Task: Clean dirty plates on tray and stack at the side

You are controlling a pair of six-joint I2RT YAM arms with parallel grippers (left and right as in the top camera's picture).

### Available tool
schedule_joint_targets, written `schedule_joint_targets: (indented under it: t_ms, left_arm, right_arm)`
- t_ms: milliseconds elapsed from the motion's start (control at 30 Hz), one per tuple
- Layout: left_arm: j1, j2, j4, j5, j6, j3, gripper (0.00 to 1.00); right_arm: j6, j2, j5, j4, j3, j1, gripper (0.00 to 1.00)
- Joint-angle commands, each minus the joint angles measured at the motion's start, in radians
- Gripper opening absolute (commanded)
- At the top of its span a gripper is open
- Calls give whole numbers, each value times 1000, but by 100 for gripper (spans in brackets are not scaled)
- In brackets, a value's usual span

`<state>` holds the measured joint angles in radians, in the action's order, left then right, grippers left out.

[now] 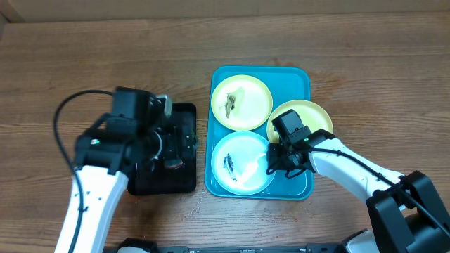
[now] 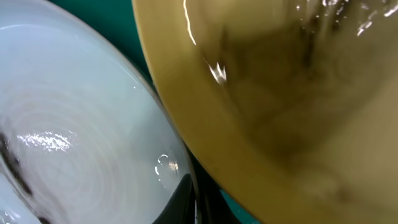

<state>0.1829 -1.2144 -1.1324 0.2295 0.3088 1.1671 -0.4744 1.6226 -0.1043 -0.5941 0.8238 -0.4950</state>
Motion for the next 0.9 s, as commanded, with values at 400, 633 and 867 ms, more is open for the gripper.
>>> schedule_joint_targets:
  t_ms: [400, 633, 867]
  left_arm:
    - [14, -269, 235, -207, 178, -168, 83]
    - [14, -433, 299, -240, 180, -168, 41]
    - [14, -525, 345, -290, 199, -168, 4]
  right_arm:
    - [-76, 5, 172, 24, 0, 5, 4]
    - [-75, 5, 175, 21, 0, 5, 4]
    - [-75, 5, 179, 16, 0, 5, 4]
